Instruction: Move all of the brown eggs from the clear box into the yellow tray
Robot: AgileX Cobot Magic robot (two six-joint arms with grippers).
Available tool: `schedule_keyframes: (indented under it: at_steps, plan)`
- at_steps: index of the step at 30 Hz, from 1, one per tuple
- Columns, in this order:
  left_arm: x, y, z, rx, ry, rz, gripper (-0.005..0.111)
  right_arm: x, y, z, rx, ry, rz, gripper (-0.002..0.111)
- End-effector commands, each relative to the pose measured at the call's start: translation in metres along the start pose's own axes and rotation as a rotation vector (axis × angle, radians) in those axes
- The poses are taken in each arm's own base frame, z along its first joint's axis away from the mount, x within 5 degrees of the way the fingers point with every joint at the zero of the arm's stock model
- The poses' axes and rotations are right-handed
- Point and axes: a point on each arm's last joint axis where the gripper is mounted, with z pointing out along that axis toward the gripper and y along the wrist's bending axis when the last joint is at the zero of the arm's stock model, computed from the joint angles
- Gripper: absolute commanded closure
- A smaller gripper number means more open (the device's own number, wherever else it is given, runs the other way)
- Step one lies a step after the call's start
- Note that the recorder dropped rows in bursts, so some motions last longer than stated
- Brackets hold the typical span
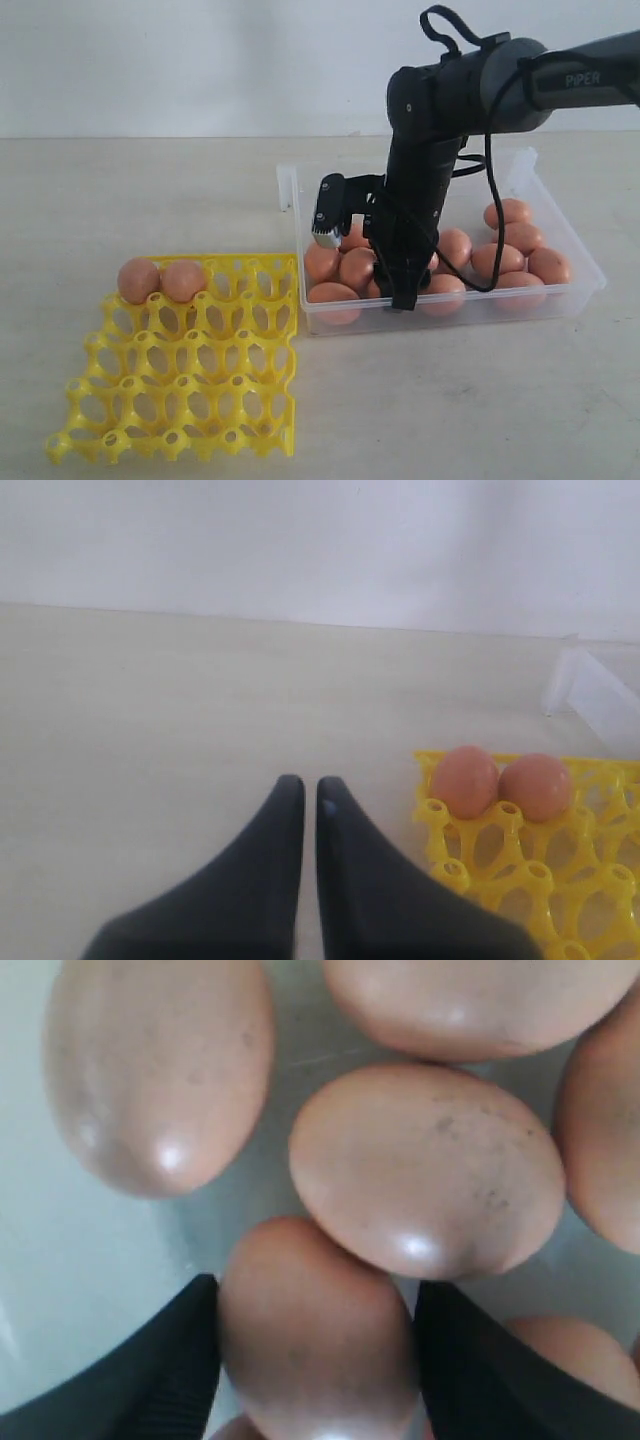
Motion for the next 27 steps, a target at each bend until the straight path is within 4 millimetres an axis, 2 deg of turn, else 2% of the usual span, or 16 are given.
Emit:
schedule_keyframes:
  at_steps: [1,4,9,13,16,22,27]
  plan:
    - [0.001,0.0,0.0,0.004,-0.004,0.006,0.103,0.002,0.002,0.016,-0.052,0.039,-0.003,0.057]
    - [0.001,0.0,0.0,0.004,-0.004,0.006,0.103,0.003,0.002,0.018,-0.052,0.047,0.02,0.066]
    - [0.001,0.0,0.0,0.004,-0.004,0.006,0.103,0.007,0.0,0.018,-0.037,0.087,-0.005,0.106]
    - [0.001,0.0,0.0,0.004,-0.004,0.006,0.103,0.007,-0.003,0.016,0.002,0.085,0.051,0.108]
    - [0.001,0.0,0.0,0.004,-0.004,0.006,0.103,0.001,-0.009,0.003,0.099,0.011,0.158,0.108]
    - [0.001,0.0,0.0,0.004,-0.004,0.006,0.103,-0.021,-0.016,-0.057,0.259,-0.341,0.399,0.109]
    - [0.001,0.0,0.0,0.004,-0.004,0.006,0.103,-0.038,-0.018,-0.082,0.263,-0.616,0.568,0.109]
